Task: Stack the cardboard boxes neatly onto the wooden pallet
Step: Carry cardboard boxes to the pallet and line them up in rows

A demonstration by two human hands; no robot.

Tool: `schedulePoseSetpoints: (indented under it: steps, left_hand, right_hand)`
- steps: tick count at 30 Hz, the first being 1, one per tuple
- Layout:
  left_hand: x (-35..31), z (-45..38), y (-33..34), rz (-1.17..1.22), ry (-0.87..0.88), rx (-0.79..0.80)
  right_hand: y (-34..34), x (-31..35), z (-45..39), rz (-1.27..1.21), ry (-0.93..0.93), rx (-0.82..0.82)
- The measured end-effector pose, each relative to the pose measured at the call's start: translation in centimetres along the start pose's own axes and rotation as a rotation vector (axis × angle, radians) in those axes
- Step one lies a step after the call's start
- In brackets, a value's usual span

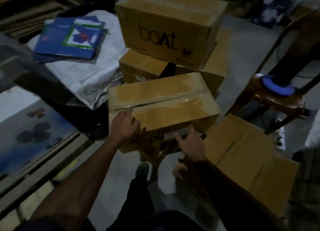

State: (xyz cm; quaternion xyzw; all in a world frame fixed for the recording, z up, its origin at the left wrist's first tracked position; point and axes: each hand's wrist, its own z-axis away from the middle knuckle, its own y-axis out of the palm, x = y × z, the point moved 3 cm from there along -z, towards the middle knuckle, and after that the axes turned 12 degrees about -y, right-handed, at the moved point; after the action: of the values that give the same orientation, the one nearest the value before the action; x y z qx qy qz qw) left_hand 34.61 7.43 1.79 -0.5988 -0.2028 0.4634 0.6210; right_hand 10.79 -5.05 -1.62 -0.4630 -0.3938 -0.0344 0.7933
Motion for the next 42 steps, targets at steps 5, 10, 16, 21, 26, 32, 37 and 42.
schedulePoseSetpoints:
  steps: [5,10,16,21,26,32,37,42]
  left_hand:
    - [-2.3,-13.7,0.0,-0.108,0.123,0.163]
    - [-3.5,-23.7,0.3,-0.214,0.243,0.324]
    - [-3.7,-30.1,3.2,-0.203,0.227,0.531]
    - [-5.5,-29.7,2.3,-0.151,0.285,0.622]
    - [-4.9,-32.0,3.7,-0.111,0.265,0.69]
    - [-5.4,-31.3,2.9,-0.065,0.25,0.729]
    - [-3.9,-31.8,4.1,-0.033,0.239,0.746]
    - [-4.4,-27.1,1.9,-0.157,0.201,0.608]
  right_hand:
    - [0.8,0.9,-7.1,-0.454,0.446,-0.279]
    - [1.9,1.9,-11.7,-0.571,0.621,-0.449]
    - [3.1,2.8,-14.0,-0.606,0.648,-0.625]
    - [4.4,3.4,-14.0,-0.633,0.685,-0.707]
    - [6.8,5.9,-13.7,-0.667,0.797,-0.752]
    - [10.6,8.0,-13.4,-0.76,0.964,-0.723]
    - [10.4,7.1,-13.0,-0.8,0.937,-0.717]
    - [9.4,6.8,-11.1,-0.719,0.914,-0.66]
